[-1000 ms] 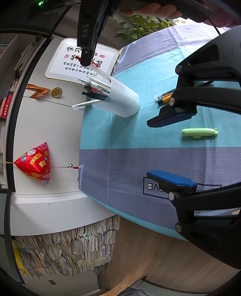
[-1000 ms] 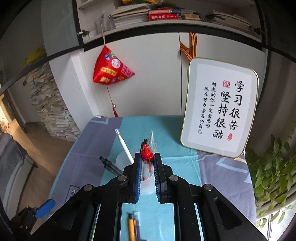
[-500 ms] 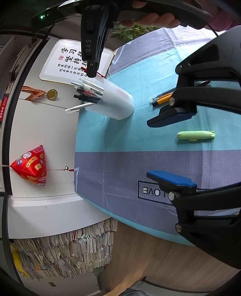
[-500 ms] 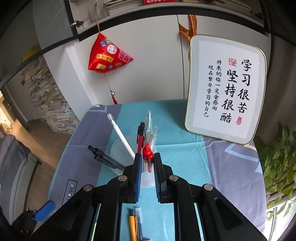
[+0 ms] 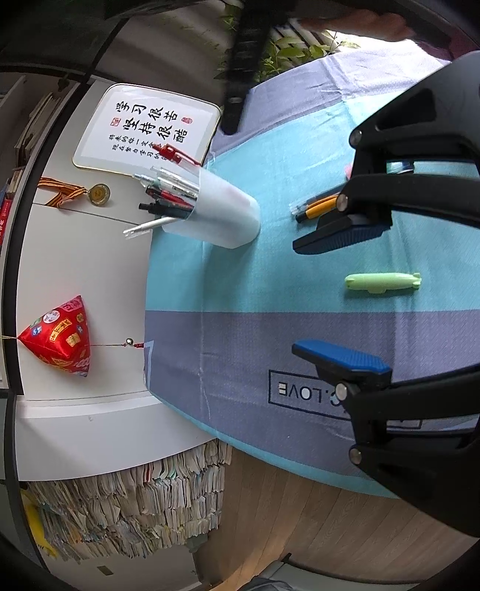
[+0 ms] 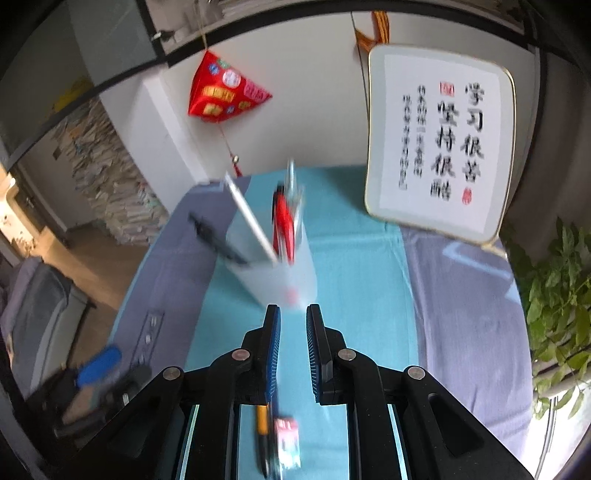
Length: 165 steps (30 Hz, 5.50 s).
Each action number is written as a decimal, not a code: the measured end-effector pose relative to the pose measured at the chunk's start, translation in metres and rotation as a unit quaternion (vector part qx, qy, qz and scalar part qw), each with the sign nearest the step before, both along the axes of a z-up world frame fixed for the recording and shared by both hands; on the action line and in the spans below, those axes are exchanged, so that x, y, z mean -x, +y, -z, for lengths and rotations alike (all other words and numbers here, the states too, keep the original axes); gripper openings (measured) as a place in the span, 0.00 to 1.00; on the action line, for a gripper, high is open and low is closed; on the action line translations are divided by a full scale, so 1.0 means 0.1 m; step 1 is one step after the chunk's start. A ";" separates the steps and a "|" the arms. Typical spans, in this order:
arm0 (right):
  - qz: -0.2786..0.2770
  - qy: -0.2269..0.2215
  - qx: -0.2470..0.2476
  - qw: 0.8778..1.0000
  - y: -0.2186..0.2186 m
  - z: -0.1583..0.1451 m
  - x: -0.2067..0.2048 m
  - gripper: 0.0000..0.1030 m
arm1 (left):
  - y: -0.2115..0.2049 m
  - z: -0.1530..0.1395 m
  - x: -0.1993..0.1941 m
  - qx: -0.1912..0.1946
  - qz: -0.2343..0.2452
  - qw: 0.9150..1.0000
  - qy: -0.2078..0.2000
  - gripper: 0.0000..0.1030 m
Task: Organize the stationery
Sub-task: 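Lower the red pen into the frosted cup and open the right tool, then grasp the pink eraser with the right tool while the left moves to the orange pencil, then grasp the orange mechanical pencil with the left tool while the right holds the eraser, then lift the orange pencil with the left tool while the right lifts the eraser, then lower the orange pencil into the frosted cup and open the left tool while the right holds the eraser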
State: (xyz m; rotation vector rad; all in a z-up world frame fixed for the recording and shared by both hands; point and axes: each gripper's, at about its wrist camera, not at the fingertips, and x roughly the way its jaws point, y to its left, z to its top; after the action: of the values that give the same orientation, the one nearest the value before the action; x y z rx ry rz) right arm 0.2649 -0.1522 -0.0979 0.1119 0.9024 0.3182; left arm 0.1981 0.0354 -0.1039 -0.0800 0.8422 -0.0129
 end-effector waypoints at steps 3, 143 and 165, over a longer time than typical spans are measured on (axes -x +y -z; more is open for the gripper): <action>-0.016 0.019 0.013 1.000 0.00 0.14 0.10 0.13 | -0.06 0.01 0.02 -0.002 0.003 1.000 0.003 0.45; 0.012 0.019 -0.011 1.000 -0.51 0.30 0.55 0.21 | -0.64 -1.24 -0.57 0.004 0.030 0.997 -0.064 0.11; 0.022 0.019 -0.020 0.999 -0.59 0.33 0.44 0.21 | -0.75 -0.87 -1.23 -0.035 0.024 0.997 -0.065 0.11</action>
State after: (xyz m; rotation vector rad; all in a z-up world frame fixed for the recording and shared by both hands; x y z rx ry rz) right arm 0.2208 -0.2108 -0.1309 0.1747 0.9301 0.2946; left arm 0.3207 -0.0399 -0.0165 0.0076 0.7136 -0.0329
